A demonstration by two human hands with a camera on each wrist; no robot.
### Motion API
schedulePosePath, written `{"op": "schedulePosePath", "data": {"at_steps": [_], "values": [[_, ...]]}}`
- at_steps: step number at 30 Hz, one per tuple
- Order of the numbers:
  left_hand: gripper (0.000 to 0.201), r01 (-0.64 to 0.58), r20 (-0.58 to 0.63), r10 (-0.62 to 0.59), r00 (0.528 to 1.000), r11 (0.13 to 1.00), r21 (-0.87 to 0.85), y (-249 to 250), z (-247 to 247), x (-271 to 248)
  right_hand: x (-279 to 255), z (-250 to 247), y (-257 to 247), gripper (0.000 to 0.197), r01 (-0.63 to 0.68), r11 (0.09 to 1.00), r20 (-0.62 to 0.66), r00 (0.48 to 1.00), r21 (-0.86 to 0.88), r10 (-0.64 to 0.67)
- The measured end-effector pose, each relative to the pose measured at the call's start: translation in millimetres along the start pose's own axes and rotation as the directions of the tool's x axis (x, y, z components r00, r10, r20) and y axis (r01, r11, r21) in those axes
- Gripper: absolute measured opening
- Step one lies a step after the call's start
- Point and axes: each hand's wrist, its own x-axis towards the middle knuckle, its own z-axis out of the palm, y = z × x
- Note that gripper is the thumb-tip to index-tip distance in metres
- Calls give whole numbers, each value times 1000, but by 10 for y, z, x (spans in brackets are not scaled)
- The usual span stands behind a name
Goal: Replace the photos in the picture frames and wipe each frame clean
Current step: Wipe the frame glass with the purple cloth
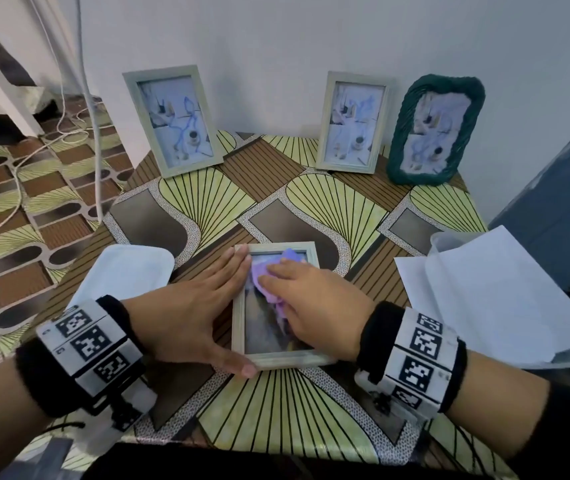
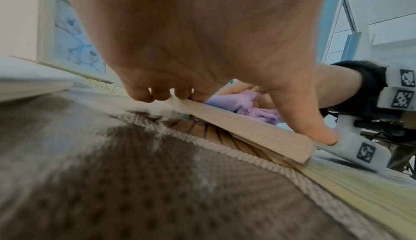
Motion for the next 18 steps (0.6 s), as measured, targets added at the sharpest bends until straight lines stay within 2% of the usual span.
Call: {"op": "schedulePosePath", "data": {"at_steps": [2, 7, 12, 18], "values": [[142, -3, 10, 3, 1000, 1000, -4, 0, -13, 5, 27, -18, 55, 47, -18, 1000, 10, 1000, 0, 18], [141, -30, 16, 29, 999, 999, 13, -20, -23, 3, 84, 155, 81, 71, -16, 996, 169, 985, -84, 30], [141, -27, 19, 27, 999, 999, 17, -16, -28, 2, 140, 210, 98, 67, 38, 986, 174, 985, -163, -9], [136, -11, 29, 9, 1000, 997, 70, 25, -47, -12, 208, 146, 4, 74, 119, 991, 263, 960, -67, -97]]}}
